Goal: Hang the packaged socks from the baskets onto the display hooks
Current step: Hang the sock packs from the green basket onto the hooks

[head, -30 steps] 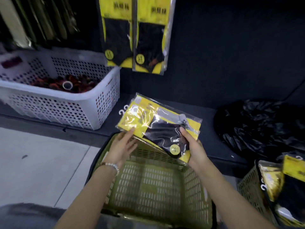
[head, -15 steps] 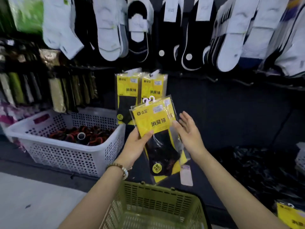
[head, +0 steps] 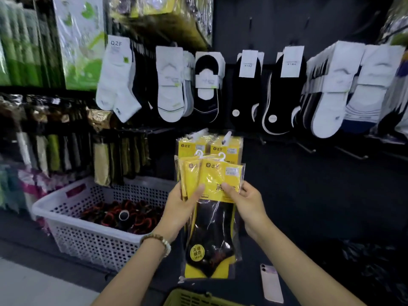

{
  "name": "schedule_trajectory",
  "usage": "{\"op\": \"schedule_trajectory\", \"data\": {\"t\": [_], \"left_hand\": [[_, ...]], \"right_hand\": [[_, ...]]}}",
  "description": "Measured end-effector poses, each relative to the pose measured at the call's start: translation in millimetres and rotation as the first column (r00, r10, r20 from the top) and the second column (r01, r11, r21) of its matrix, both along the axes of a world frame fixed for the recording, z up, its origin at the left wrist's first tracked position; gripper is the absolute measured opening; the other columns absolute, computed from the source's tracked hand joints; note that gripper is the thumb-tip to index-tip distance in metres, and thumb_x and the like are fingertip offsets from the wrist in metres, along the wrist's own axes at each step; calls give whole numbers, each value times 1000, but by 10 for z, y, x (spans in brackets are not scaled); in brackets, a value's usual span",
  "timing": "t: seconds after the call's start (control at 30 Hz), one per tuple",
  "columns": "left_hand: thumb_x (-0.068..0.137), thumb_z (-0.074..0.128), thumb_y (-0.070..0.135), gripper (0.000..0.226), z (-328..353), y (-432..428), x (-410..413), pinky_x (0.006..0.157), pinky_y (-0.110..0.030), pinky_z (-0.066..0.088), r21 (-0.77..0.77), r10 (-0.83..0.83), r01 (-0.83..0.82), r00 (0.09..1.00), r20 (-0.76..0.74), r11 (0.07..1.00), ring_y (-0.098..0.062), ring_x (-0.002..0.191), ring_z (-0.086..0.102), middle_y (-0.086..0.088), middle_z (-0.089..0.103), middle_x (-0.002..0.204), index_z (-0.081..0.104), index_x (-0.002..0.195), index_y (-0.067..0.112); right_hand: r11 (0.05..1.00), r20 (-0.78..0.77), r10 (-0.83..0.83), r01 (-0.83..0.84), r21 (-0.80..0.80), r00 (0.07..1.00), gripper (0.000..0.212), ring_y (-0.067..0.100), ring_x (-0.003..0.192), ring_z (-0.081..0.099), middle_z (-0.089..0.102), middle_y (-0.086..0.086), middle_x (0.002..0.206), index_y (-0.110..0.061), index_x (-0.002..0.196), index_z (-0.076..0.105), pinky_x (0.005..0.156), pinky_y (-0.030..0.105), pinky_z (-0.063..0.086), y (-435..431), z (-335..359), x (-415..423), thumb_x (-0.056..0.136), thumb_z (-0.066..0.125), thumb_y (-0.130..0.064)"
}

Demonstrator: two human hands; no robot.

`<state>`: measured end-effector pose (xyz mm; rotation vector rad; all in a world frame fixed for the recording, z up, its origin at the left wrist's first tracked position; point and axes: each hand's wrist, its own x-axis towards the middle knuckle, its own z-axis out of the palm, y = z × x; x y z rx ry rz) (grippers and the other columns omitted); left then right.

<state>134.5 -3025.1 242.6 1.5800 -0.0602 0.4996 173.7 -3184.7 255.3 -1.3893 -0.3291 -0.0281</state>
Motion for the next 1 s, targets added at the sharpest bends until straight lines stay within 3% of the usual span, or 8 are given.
{"op": "schedule_trajectory", "data": {"t": [0.1,0.2,0.3,0.4,0.5,0.67,0.87,1.0], "left_hand": [[89,44,51,36,-20,240,73,69,-7,47,-10,15,-16,1000,-18,1000,4,88,64,18,70,95,63,103,24],[94,43,48,44,-65,520,152,68,-10,44,55,129,-128,991,-30,990,-6,82,55,5,58,91,59,98,8],[96,44,42,24,-60,826,190,66,-8,45,93,203,-205,979,31,974,1,79,60,9,64,92,63,95,27],[96,44,39,23,5,1123,222,68,-17,44,139,272,-281,959,83,949,-3,76,58,2,64,85,63,94,25],[97,44,34,25,78,1361,244,60,-7,42,144,309,-324,944,115,935,8,63,55,4,62,78,62,90,20],[98,44,32,19,155,1545,264,56,4,37,129,376,-389,920,113,912,27,61,50,24,49,77,47,81,41],[97,42,40,25,113,1636,331,60,-15,33,122,395,-401,916,72,908,4,63,37,17,37,73,40,73,34],[96,43,41,42,53,1619,368,66,-28,37,77,344,-349,937,68,934,-16,71,46,-6,46,76,50,81,3]], "right_hand": [[1000,-59,-6,7,21,998,21,15,95,70,75,2,99,-13,107,66,89,32,54,136,-34,112,87,66,-18],[1000,-83,-5,4,-21,997,20,15,98,69,74,1,102,-14,110,65,90,30,53,304,-34,225,91,61,-18],[996,-71,-21,15,-86,997,30,18,116,60,66,3,121,-14,124,59,103,39,45,489,36,385,95,56,-22],[987,-54,-74,65,-147,996,56,22,137,38,41,7,149,-10,146,35,115,38,29,660,185,602,96,53,-28],[973,-4,-133,130,-190,991,59,23,138,34,36,7,151,-7,147,28,110,34,29,852,334,816,97,52,-27],[958,-3,-180,175,-228,984,52,21,132,40,39,10,148,-3,144,35,105,32,33,1189,376,1095,98,51,-22],[955,-106,-222,195,-222,969,56,26,136,37,37,11,150,-2,145,33,109,36,32,1355,181,1306,97,52,-25],[938,-114,-254,216,-270,960,42,25,123,48,51,10,137,-3,136,46,96,29,38,1310,79,1293,99,49,-21]]}}
